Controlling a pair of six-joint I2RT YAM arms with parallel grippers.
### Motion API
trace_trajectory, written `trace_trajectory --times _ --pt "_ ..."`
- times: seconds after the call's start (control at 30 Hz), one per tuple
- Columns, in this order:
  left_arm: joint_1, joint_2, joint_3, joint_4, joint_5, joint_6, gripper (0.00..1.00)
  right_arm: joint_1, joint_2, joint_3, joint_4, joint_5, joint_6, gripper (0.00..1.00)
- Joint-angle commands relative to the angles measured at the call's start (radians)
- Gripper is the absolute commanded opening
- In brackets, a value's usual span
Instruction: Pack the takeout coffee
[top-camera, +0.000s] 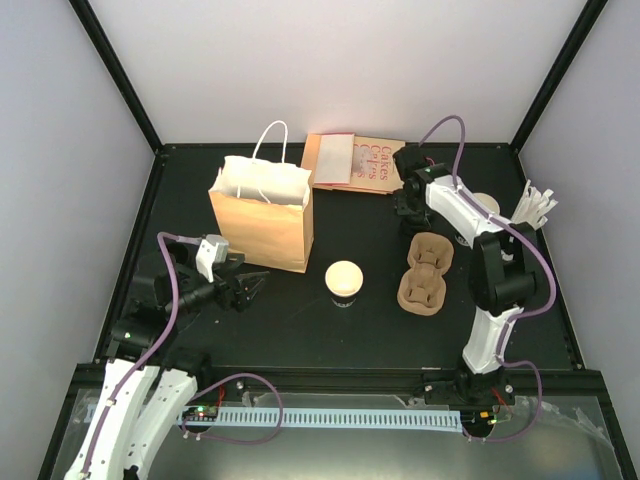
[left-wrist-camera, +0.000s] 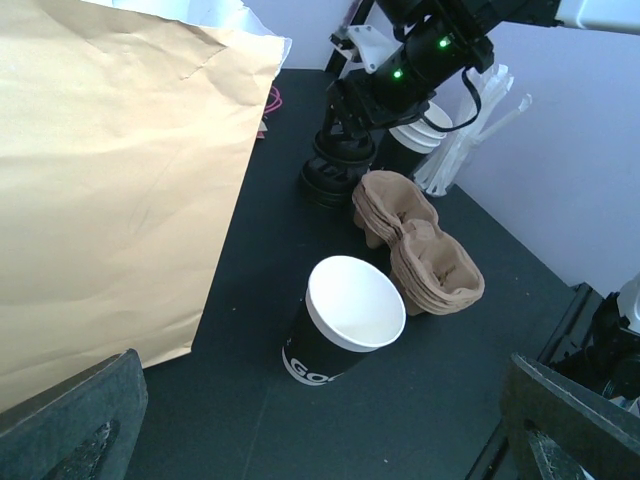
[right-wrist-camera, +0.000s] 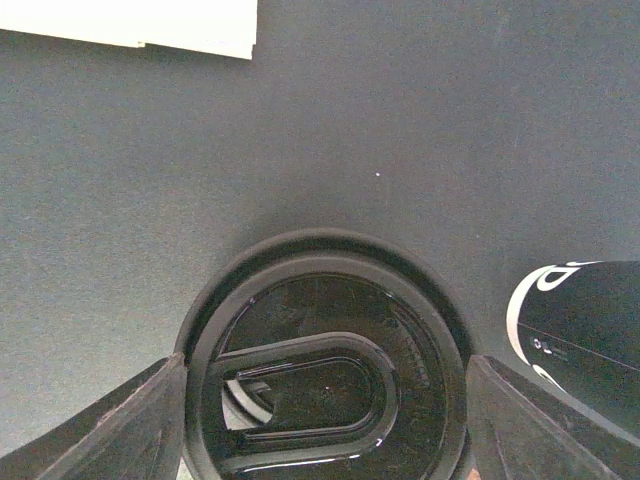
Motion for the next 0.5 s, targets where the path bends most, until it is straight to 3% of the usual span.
trace_trajectory --times 0.0,0.23,0.47 --pt "-0.004 0.009 -0.003 0.027 0.000 0.015 0.99 0.013 -0.058 -0.012 -0.005 0.008 -0.013 0.75" --pt "-0.004 0.010 -0.003 0.025 -0.003 0.016 0.99 0.080 -0.127 -0.030 -0.025 -0.032 -0.030 0.75" --pt "-0.004 0.013 -0.003 0.025 -0.005 0.012 0.99 0.175 -0.306 -0.146 -0.013 -0.141 -0.032 0.75"
